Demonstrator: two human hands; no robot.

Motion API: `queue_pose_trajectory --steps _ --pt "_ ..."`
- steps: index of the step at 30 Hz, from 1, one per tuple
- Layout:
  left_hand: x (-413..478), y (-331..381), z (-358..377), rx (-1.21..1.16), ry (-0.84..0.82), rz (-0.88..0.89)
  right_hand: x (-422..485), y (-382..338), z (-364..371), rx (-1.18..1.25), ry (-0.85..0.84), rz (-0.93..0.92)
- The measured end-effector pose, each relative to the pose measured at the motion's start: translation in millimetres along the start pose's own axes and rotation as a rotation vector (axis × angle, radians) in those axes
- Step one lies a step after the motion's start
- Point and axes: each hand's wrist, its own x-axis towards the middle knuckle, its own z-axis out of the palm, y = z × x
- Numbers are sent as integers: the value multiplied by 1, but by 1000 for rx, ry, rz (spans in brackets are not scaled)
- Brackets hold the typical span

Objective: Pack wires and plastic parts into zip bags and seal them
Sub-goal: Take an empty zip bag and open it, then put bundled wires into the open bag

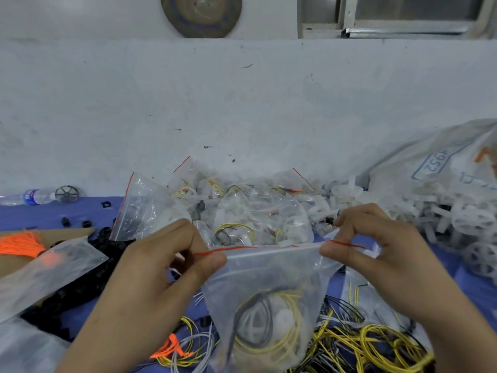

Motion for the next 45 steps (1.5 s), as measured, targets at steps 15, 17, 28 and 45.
queue_pose_trajectory --steps 15,17,28,45 --pt "2 -37 35 -512 144 -347 -5 45 75 488 -726 514" --pt "0 -43 43 -571 14 -426 -5 52 84 439 -582 608" --pt "-15 -71 54 -416 -516 -596 8 50 52 850 32 898" --pt "-42 -125 16 -118 -458 -893 48 -30 108 1075 -262 792"
